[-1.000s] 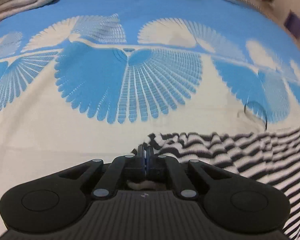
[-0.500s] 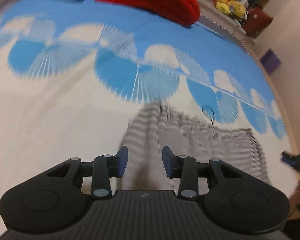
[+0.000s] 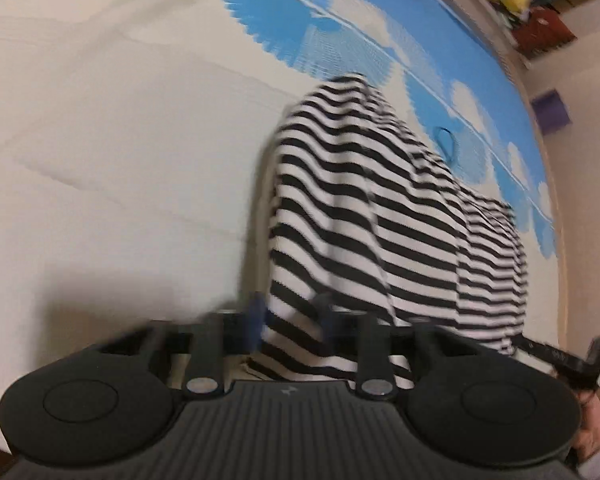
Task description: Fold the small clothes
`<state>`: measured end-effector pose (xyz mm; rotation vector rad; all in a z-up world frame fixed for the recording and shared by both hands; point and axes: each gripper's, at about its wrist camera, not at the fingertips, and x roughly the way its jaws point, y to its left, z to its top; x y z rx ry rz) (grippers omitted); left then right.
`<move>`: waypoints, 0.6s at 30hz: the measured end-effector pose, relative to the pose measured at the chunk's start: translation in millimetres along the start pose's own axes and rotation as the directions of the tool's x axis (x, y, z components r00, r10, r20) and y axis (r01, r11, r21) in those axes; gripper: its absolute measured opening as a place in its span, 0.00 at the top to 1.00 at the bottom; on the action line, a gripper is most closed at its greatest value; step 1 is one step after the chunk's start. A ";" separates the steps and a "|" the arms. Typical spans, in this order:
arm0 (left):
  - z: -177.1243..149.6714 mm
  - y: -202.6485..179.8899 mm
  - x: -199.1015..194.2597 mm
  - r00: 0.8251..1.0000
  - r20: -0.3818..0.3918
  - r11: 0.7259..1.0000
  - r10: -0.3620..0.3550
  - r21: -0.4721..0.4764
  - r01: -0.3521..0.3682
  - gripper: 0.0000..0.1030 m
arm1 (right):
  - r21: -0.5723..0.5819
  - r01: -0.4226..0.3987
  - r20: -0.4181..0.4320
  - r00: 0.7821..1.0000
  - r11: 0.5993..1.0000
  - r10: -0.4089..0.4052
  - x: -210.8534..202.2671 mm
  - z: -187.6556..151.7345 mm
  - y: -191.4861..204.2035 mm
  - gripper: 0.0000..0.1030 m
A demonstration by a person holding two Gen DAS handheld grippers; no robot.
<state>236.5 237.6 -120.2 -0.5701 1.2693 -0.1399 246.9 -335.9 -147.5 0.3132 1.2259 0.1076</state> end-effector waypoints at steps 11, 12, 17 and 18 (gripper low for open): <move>-7.9 4.2 -1.7 0.988 -0.013 0.983 0.156 0.099 -0.154 0.91 | 0.147 -0.055 0.064 0.997 0.988 0.046 -32.7 -5.2 -39.1 0.98; -8.9 -0.5 3.5 0.985 -0.032 0.978 0.167 0.129 -0.162 0.89 | 0.090 -0.014 0.015 1.000 0.996 0.013 -23.1 -6.8 -33.2 0.98; -2.3 -14.0 -28.4 0.979 0.163 0.986 0.120 0.098 -0.137 0.86 | 0.010 0.054 0.075 0.996 0.998 -0.055 -31.3 -2.0 -17.2 0.77; -1.3 -15.5 -33.6 0.981 0.184 0.992 0.062 0.093 -0.080 0.86 | 0.005 0.054 0.115 0.992 0.999 -0.054 -38.4 -1.9 -17.1 0.75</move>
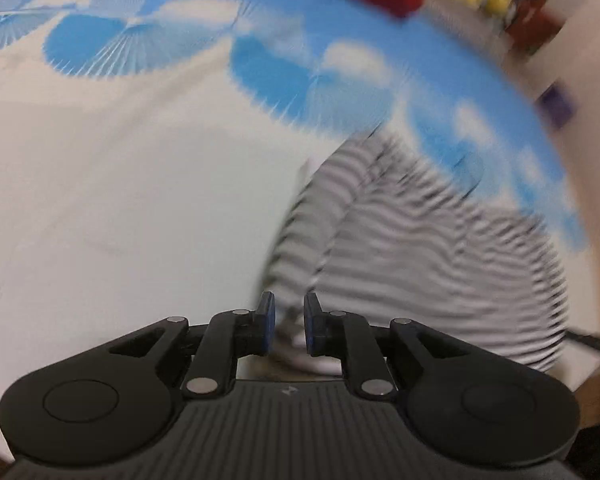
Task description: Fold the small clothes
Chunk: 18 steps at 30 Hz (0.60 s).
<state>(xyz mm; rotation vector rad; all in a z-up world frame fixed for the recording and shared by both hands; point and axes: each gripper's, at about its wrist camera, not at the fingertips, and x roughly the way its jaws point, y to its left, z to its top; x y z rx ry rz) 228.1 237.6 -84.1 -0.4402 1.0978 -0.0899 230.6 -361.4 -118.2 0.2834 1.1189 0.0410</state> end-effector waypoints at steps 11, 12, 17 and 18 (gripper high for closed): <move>8.9 0.6 62.5 0.973 -0.173 0.987 0.153 -0.028 -0.161 0.64 | 0.012 0.125 -0.091 0.988 0.992 -0.124 48.9 22.9 15.1 0.57; 17.6 7.8 49.9 0.984 -0.091 0.982 0.153 -0.101 -0.162 0.64 | 0.044 0.123 -0.041 0.992 0.991 -0.121 43.5 28.6 16.4 0.58; 37.4 4.0 26.7 0.989 0.116 0.985 0.092 -0.155 -0.073 0.60 | 0.023 0.079 0.201 0.976 0.997 -0.082 25.0 52.7 39.4 0.58; 40.7 -3.3 31.4 0.991 0.113 0.990 0.069 -0.127 -0.055 0.59 | 0.001 0.056 0.212 0.976 0.998 -0.055 29.2 57.9 46.4 0.57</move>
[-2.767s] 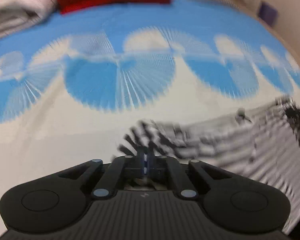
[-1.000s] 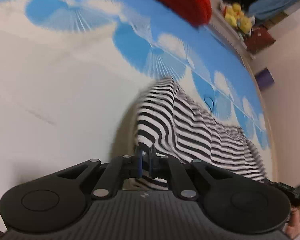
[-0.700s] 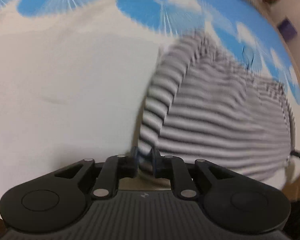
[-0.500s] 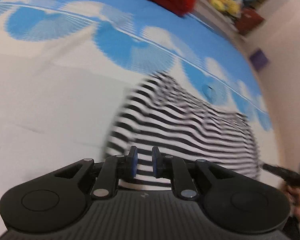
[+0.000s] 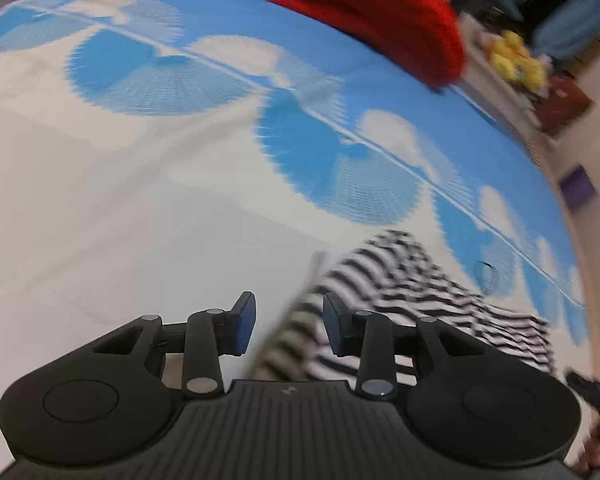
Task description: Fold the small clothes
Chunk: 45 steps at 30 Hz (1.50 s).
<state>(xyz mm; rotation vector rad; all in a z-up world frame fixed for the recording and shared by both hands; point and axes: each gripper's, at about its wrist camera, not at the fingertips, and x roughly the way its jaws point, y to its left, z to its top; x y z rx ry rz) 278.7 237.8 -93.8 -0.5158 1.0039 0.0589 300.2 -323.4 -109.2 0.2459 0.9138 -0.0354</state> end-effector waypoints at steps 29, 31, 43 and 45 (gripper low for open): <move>7.3 -72.0 22.3 0.998 -0.017 0.911 -0.062 0.408 0.064 0.66 | -0.100 -0.018 0.005 1.000 0.995 0.019 34.0 31.8 23.2 0.64; -11.4 -77.6 26.0 0.975 -0.176 0.855 -0.136 0.475 0.205 0.66 | -0.127 -0.104 -0.008 0.995 0.986 0.104 12.8 24.3 16.9 0.64; -57.7 -64.4 20.5 0.952 -0.301 0.805 -0.056 0.551 0.222 0.62 | -0.221 -0.096 -0.244 0.969 0.971 0.040 -14.5 -28.6 -8.7 0.61; -79.2 -56.0 39.6 0.927 -0.363 0.767 0.097 0.621 0.163 0.63 | -0.257 -0.078 -0.303 0.953 0.963 -0.004 -7.6 -39.3 -9.6 0.61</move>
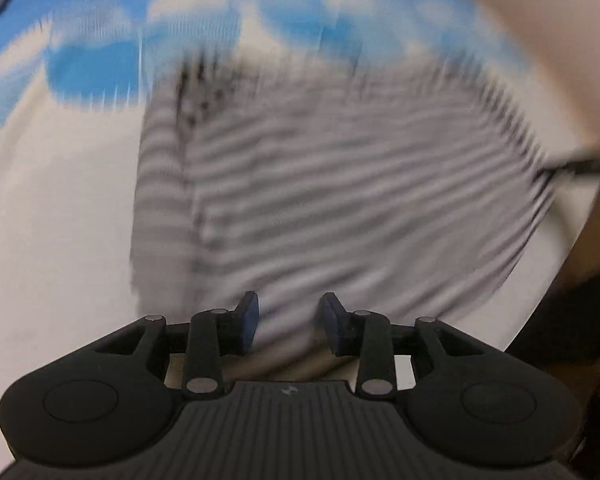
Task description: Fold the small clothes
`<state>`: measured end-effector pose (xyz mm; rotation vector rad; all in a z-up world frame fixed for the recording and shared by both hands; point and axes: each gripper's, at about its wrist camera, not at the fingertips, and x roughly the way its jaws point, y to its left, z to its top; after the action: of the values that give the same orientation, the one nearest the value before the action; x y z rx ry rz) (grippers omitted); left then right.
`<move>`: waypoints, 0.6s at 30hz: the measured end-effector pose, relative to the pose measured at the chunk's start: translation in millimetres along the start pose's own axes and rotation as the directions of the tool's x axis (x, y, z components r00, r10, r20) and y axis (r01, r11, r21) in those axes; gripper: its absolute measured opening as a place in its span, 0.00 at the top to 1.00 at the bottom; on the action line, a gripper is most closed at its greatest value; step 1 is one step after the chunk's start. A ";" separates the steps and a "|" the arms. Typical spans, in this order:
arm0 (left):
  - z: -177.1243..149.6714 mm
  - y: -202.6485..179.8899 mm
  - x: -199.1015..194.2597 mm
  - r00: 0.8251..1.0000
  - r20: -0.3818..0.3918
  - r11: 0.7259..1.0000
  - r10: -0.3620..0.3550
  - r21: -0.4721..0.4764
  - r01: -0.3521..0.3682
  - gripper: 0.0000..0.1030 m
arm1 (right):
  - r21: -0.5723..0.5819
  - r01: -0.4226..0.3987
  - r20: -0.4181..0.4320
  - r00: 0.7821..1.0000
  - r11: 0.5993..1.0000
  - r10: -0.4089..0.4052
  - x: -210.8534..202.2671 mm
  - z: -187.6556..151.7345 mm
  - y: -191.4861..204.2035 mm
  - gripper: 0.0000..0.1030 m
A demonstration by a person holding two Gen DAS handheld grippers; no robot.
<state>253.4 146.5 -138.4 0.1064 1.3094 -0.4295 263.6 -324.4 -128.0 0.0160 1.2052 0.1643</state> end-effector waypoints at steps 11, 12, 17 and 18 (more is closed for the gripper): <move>-6.3 18.2 -105.9 0.945 0.295 0.977 0.139 -0.196 -0.083 0.59 | 0.145 0.056 0.357 0.928 0.988 -0.105 -91.8 -9.5 8.1 0.58; -9.9 24.5 -119.5 0.931 0.329 0.968 0.157 -0.239 -0.079 0.59 | 0.158 0.038 0.401 0.911 0.987 -0.099 -100.9 -12.1 10.3 0.57; -30.4 44.4 -140.0 0.873 0.428 0.898 0.232 -0.439 -0.024 0.57 | 0.183 -0.008 0.458 0.885 0.983 -0.078 -108.3 -34.2 34.7 0.56; -28.5 44.4 -133.2 0.894 0.373 0.886 0.247 -0.461 -0.052 0.58 | 0.173 -0.002 0.458 0.886 0.985 -0.078 -103.0 -35.5 42.6 0.56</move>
<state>218.0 229.0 -26.7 -0.2551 0.9278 -0.0023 189.8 -298.9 -41.0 0.1721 0.7347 0.0181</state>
